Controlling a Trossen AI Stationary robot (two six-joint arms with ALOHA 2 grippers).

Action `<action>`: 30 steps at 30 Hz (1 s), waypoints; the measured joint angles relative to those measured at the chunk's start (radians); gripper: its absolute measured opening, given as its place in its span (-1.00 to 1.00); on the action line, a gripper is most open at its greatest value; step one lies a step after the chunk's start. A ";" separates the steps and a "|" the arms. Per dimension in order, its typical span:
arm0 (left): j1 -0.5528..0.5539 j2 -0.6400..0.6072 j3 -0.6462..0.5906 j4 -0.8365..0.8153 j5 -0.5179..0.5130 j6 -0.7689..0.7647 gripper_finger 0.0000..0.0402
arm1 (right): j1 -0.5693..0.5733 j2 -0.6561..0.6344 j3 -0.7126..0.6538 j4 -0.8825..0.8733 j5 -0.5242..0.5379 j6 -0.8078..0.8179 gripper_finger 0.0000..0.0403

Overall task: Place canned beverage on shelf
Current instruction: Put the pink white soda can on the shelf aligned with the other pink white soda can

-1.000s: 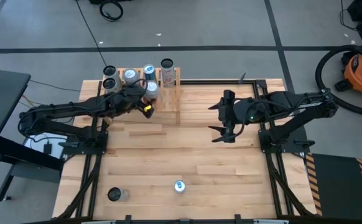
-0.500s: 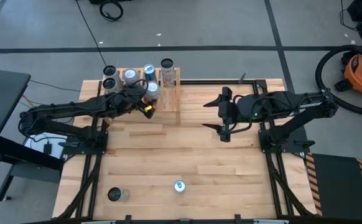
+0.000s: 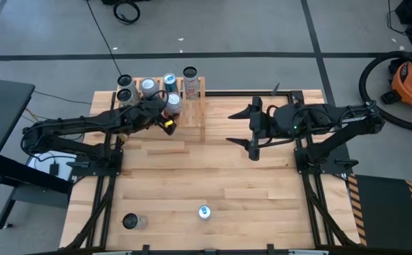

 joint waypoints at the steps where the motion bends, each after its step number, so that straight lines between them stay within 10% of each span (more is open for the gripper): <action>1: 0.001 0.000 0.000 0.000 0.000 -0.004 0.59 | 0.000 0.000 0.000 0.008 0.000 0.000 0.63; 30: 0.002 -0.001 0.000 -0.007 0.105 0.039 0.59 | 0.000 0.000 0.000 0.037 0.000 0.000 0.63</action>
